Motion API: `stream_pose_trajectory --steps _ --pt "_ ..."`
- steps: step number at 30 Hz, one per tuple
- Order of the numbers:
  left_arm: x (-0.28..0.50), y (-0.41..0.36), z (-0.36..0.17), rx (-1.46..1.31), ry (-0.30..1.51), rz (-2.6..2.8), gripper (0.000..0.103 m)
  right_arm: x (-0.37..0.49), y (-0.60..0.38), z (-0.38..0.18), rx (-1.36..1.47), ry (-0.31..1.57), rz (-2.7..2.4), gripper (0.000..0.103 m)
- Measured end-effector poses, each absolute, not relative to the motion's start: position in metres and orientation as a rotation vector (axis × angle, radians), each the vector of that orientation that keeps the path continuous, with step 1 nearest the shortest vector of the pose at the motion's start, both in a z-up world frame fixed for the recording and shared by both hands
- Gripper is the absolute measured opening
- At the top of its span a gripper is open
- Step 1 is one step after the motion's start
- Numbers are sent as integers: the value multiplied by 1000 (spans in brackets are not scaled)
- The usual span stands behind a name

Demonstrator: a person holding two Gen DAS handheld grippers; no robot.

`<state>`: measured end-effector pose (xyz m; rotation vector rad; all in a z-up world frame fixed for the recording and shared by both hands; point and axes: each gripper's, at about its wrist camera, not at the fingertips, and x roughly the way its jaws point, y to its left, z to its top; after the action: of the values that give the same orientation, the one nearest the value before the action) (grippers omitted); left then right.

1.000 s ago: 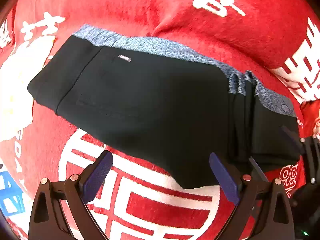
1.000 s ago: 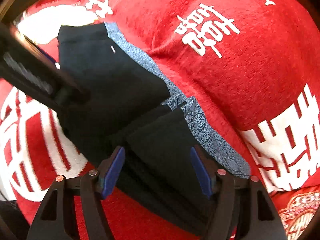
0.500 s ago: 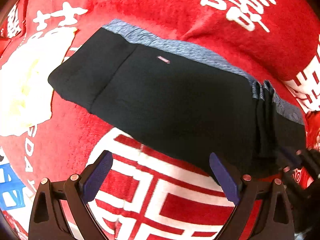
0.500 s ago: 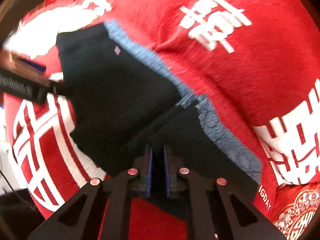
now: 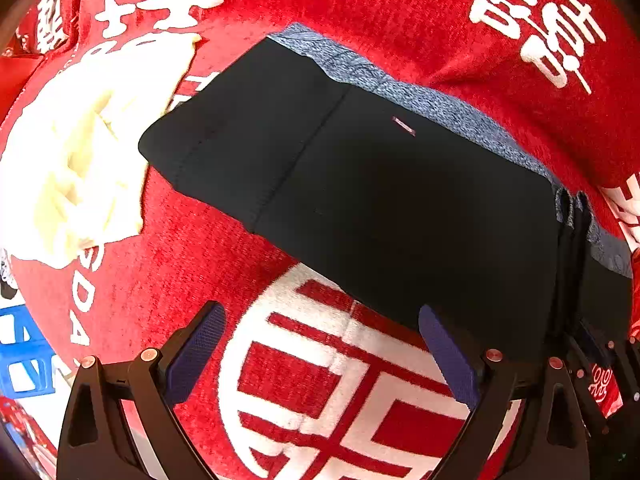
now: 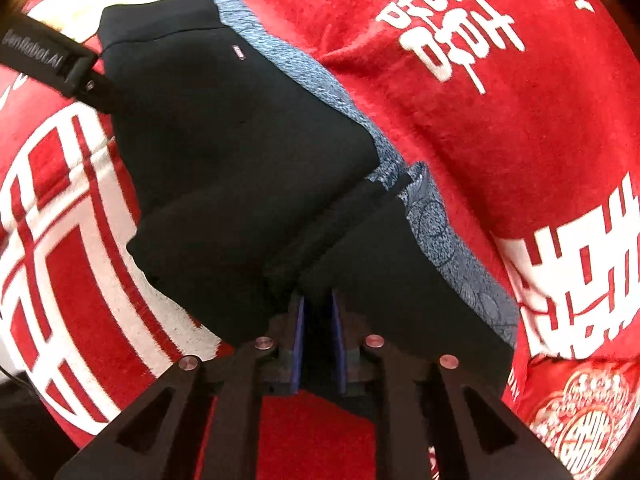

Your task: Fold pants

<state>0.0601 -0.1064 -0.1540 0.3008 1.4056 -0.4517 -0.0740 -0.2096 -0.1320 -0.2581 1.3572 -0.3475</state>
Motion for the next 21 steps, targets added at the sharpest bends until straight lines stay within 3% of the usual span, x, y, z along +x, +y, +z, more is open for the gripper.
stream_pose_trajectory --steps 1,3,21 --pt "62 -105 -153 299 1407 -451 97 -73 -211 -131 -235 1363 -349 24" --pt "64 -102 -153 293 1410 -449 97 -72 -209 -127 -184 1363 -331 43" --pt "82 -82 -154 278 1428 -435 97 -50 -210 -103 65 1330 -298 49"
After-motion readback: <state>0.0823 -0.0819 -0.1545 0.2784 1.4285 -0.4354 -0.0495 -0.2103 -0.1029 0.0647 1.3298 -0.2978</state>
